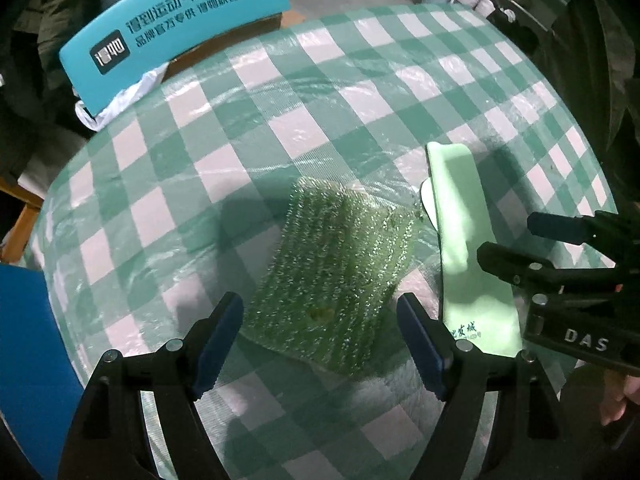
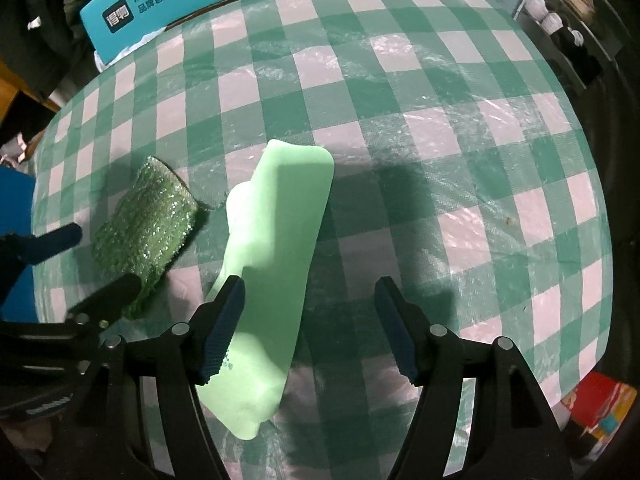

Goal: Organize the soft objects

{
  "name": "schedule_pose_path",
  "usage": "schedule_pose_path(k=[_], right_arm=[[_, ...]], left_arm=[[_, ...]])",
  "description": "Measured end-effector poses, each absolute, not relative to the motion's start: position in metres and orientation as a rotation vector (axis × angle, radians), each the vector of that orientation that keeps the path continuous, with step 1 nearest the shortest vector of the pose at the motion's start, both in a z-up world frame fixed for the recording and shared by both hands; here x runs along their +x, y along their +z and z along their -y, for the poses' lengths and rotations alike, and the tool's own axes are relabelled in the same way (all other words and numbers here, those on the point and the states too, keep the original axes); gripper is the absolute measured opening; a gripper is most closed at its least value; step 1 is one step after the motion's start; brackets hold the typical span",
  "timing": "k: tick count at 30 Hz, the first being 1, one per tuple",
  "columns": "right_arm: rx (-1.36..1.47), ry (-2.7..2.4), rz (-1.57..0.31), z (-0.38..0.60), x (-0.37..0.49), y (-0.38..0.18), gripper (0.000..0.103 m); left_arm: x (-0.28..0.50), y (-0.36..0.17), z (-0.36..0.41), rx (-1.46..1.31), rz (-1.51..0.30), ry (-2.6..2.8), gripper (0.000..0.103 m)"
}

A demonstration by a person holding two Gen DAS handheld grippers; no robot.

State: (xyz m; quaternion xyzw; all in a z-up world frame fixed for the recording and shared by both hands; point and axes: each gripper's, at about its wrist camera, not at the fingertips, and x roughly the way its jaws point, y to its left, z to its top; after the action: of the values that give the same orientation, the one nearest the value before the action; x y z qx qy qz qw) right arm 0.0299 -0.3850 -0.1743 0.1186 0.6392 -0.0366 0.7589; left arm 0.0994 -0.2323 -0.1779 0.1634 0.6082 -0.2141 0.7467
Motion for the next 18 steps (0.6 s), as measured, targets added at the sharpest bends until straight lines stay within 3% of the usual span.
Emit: schedule_pose_path(k=[11, 14, 16, 18], right_arm=[[0.259, -0.068, -1.395, 0.375, 0.04, -0.183, 0.069], [0.25, -0.064, -1.385, 0.368, 0.046, -0.184, 0.07], [0.243, -0.063, -1.381, 0.364, 0.049, -0.185, 0.07], [0.225, -0.061, -1.374, 0.36, 0.05, -0.185, 0.07]], left_arm=[[0.097, -0.192, 0.238, 0.371, -1.308, -0.462, 0.078], [0.097, -0.191, 0.238, 0.398, -1.282, -0.44, 0.06], [0.098, -0.189, 0.237, 0.392, -1.27, -0.445, 0.036], [0.1, -0.187, 0.234, 0.384, -1.274, -0.436, 0.029]])
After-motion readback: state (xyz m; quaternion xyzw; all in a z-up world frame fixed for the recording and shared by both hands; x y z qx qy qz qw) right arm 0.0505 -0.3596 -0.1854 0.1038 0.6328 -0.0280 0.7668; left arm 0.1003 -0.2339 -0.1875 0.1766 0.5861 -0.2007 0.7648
